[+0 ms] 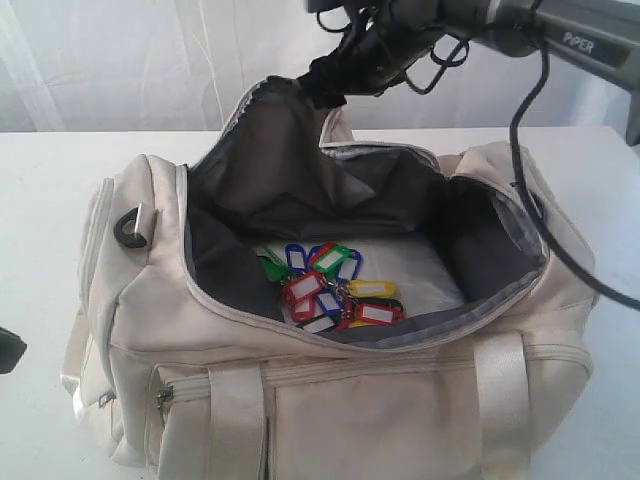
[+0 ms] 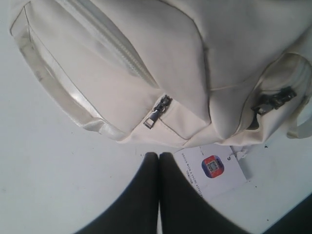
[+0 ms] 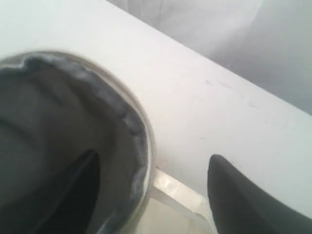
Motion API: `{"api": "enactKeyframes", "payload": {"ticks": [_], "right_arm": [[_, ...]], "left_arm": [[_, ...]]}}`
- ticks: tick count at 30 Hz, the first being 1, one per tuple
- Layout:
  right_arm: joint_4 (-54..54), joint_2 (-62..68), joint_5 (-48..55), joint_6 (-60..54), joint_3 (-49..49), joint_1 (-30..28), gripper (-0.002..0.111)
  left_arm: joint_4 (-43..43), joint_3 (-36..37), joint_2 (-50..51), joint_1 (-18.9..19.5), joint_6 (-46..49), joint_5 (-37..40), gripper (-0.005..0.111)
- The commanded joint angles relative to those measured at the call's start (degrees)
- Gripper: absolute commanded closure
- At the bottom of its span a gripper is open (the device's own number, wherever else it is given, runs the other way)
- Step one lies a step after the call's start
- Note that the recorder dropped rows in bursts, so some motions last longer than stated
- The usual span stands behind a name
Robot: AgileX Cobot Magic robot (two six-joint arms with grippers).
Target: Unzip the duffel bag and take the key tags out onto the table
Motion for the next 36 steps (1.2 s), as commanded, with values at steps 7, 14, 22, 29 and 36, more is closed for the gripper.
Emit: {"api": "enactKeyframes", "payload": {"ticks": [7,14,22,29,36], "right_arm": [[18.72,-2.41,7.98,-12.13,-4.79,-5.87,0.041],[33.93,-6.53,29.38,-24.27,-4.79,-5.72,0.078],[38.04,-11.89,29.67,-25.71,3.91,-3.28,0.108],[35.21,-19.92,29.67,-29.07,17.66,-1.17,0.108],[26.45,-26.52,29.67,-28.55,29.45,0.11,0.108]], "left_arm": [[-1.14,0.89,-0.49,-0.28,0.05,0.05,0.107],[-1.14,0.89,-0.49,-0.28,0.05,0.05,0.107],[-1.15,0.89,-0.49,-0.28,0.05,0.15,0.107],[-1.15,0.89,-0.49,-0.28,0.05,0.05,0.107],[-1.15,0.89,-0.49,-0.28,0.05,0.05,0.107]]}}
